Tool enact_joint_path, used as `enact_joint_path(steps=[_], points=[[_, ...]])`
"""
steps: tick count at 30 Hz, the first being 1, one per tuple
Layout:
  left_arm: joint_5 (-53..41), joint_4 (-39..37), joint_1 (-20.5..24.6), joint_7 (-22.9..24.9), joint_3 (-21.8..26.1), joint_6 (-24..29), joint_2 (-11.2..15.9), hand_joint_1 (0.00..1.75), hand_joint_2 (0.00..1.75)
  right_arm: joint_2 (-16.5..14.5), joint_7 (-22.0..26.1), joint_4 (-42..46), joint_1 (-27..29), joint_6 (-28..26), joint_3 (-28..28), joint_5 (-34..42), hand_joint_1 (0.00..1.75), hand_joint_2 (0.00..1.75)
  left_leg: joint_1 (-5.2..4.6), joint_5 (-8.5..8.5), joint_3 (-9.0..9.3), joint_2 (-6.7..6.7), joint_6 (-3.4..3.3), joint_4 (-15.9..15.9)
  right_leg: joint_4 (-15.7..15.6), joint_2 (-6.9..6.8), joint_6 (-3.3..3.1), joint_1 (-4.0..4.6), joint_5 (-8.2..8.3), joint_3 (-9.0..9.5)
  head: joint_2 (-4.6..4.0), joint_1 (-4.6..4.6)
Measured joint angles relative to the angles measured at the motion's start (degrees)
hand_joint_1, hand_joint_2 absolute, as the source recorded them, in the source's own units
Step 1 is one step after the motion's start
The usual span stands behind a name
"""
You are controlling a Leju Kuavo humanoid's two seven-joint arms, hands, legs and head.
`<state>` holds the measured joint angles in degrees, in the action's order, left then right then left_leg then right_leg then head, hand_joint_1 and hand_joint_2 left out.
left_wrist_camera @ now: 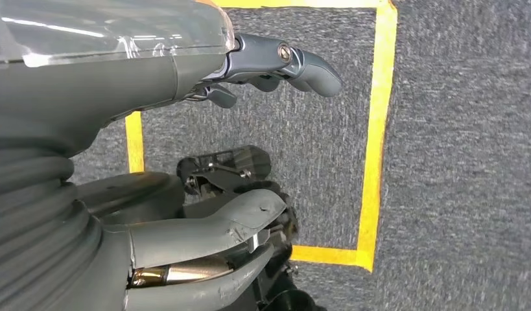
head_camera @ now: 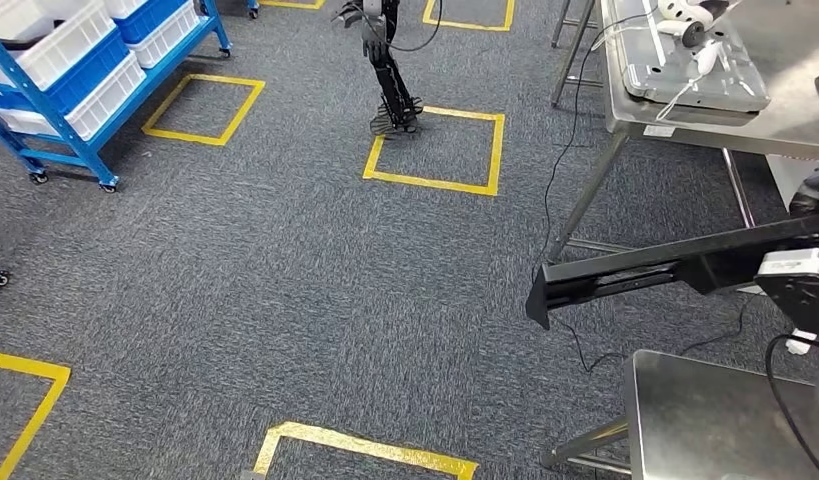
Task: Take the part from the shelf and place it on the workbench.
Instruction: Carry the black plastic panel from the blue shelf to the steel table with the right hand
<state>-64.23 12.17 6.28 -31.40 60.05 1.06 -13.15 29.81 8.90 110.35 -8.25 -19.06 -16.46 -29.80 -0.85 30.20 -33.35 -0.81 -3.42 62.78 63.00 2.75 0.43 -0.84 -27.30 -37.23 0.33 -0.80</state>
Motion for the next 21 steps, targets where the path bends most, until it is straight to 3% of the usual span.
enact_joint_path(steps=[2, 4, 5, 8, 9, 11, 13, 15, 18, 20, 21], points=[[0.0, 0.0, 0.0, 0.0, 0.0, 0.0, 0.0, 0.00, 1.75, -0.1, 0.1, 0.1, 0.5, -0.2, 0.0, 0.0, 1.75, 1.75, -0.02, -0.13, 0.08, 0.08, -0.03, -0.7, 0.0, 0.16, 0.63, -0.04, 0.24, -0.28, 0.00, -0.01], [0.0, 0.0, -0.1, 0.0, 0.0, 0.1, -0.1, 0.00, 1.75, -0.1, 0.1, 0.2, 0.8, -0.3, 0.0, 0.0, 1.75, 1.75, 0.23, -0.76, 0.14, 0.41, -0.33, -1.3, 1.1, -0.41, 1.19, -0.07, -0.62, -0.77, 0.00, 0.03], [0.0, 0.0, -0.1, 0.0, 0.0, 0.1, -0.1, 0.00, 1.75, -0.1, 0.2, 0.2, 0.8, -0.4, -0.1, 0.0, 1.75, 1.75, 0.36, -1.06, 0.14, 0.59, -0.52, -1.6, 2.9, -0.94, 1.43, -0.05, -1.99, -1.54, 0.00, 0.07], [0.0, 0.0, -0.1, -0.1, 0.0, 0.1, -0.1, 0.00, 1.75, -0.2, 0.3, 0.3, 1.2, -0.6, -0.2, 0.0, 1.75, 1.75, 0.37, -1.22, -0.40, 1.03, -0.83, -1.3, 12.7, -2.11, 2.09, -0.34, -7.37, -5.71, 0.00, 0.17], [0.0, 0.0, -0.2, -0.2, 0.1, 0.0, -0.1, 0.00, 1.75, -0.2, 0.4, 0.3, 1.3, -0.6, -0.2, 0.0, 1.75, 1.75, 0.37, -1.15, -0.68, 1.17, -0.80, -1.0, 14.7, -2.20, 2.32, -0.49, -7.89, -6.51, 0.00, 0.18], [0.1, 0.0, -0.3, -0.2, 0.1, 0.0, -0.1, 0.00, 1.75, -0.3, 0.5, 0.3, 1.5, -0.6, -0.3, -0.1, 1.75, 1.75, 0.45, -0.82, -1.21, 1.40, -0.56, -0.1, 13.1, -2.47, 2.75, -0.86, -6.01, -5.25, 0.00, 0.17], [0.1, 0.0, -0.3, -0.3, 0.1, -0.1, -0.1, 0.00, 1.75, -0.4, 0.6, 0.3, 1.5, -0.7, -0.3, -0.1, 1.75, 1.75, 0.47, -0.17, -1.74, 1.50, 0.07, 1.1, 6.8, -3.06, 3.02, -1.04, -3.39, -1.69, 0.00, 0.19], [0.1, 0.0, -0.3, -0.4, 0.1, -0.3, -0.1, 0.00, 1.75, -0.4, 0.6, 0.4, 1.6, -0.8, -0.5, -0.1, 1.75, 1.75, 0.36, 0.39, -2.36, 1.53, 0.73, 2.4, 3.4, -3.34, 2.53, -0.77, -2.89, -0.01, 0.00, 0.17], [0.2, 0.0, -0.3, -0.6, 0.1, -0.3, -0.1, 0.00, 1.75, -0.5, 0.6, 0.6, 2.1, -0.9, -0.9, -0.2, 1.75, 1.75, 0.33, 0.75, -2.89, 1.61, 1.41, 3.1, 3.4, -3.15, 1.27, -0.68, -3.16, -0.46, 0.00, 0.13], [0.3, 0.0, -0.3, -0.6, 0.2, -0.3, -0.1, 0.00, 1.75, -0.5, 0.6, 0.7, 2.2, -0.9, -0.9, -0.2, 1.75, 1.75, 0.42, 2.29, -3.57, 1.45, 2.02, 5.0, 3.4, -3.06, 0.59, -0.92, -3.04, -0.51, 0.00, 0.12], [0.3, 0.0, -0.3, -0.6, 0.2, -0.4, -0.1, 0.00, 1.75, -0.5, 0.6, 0.7, 2.2, -0.9, -1.0, -0.3, 1.75, 1.75, 0.52, 3.83, -4.51, 1.35, 2.30, 7.3, 3.4, -3.04, 0.33, -0.92, -3.01, -0.53, 0.00, 0.12]])
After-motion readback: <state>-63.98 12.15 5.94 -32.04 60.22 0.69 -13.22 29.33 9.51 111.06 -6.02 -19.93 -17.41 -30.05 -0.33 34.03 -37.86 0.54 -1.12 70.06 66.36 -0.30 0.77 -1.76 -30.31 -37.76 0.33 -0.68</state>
